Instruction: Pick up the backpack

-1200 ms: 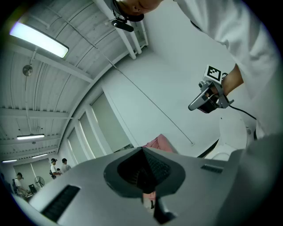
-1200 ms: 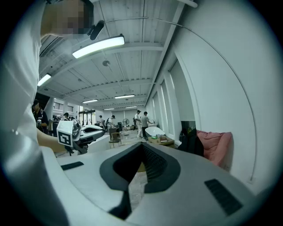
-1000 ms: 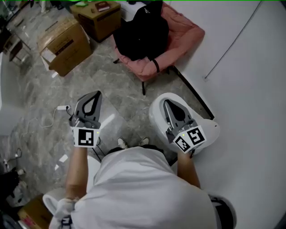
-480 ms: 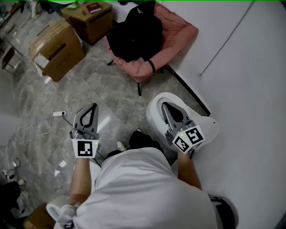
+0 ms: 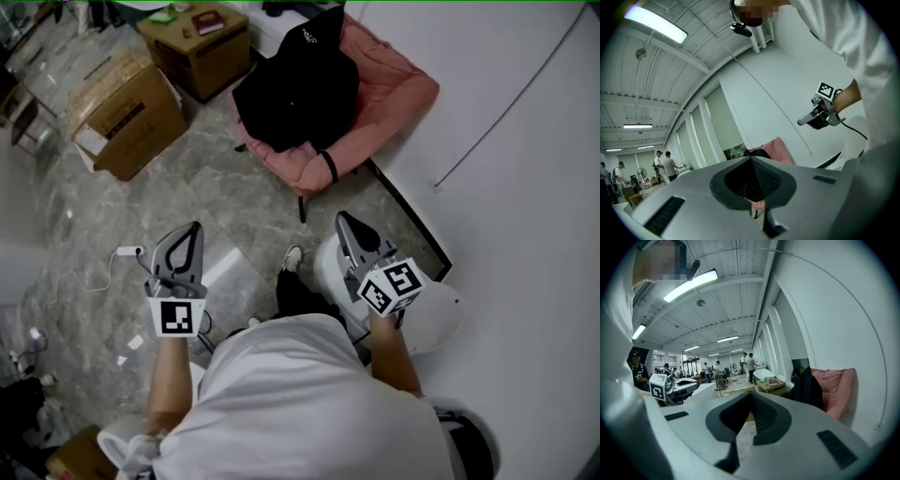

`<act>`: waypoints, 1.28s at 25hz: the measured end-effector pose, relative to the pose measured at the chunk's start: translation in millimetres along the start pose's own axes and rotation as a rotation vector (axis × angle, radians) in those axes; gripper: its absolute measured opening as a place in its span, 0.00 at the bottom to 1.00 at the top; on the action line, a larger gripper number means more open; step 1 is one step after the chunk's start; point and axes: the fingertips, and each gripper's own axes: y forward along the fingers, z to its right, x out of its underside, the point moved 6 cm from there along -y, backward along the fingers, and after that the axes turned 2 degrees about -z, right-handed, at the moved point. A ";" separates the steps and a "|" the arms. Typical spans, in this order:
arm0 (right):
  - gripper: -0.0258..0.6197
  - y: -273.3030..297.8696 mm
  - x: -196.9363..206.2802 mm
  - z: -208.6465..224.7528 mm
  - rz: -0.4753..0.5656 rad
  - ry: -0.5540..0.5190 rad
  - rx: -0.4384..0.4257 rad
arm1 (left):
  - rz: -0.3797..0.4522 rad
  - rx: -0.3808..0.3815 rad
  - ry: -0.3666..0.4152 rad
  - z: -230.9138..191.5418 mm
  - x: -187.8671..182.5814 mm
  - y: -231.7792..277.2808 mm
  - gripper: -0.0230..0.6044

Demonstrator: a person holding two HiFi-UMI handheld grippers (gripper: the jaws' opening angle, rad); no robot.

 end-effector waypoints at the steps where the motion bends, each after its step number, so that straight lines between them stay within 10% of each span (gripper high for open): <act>1: 0.07 16.4 -4.7 12.3 -0.002 -0.009 -0.014 | -0.001 -0.002 0.005 -5.9 1.1 17.5 0.06; 13: 0.07 112.6 -55.2 181.0 -0.026 0.040 -0.084 | 0.004 0.068 -0.039 -9.2 -51.4 239.5 0.06; 32: 0.07 188.1 -64.6 215.3 -0.084 0.053 -0.008 | 0.041 0.103 -0.066 -65.7 -10.7 313.0 0.06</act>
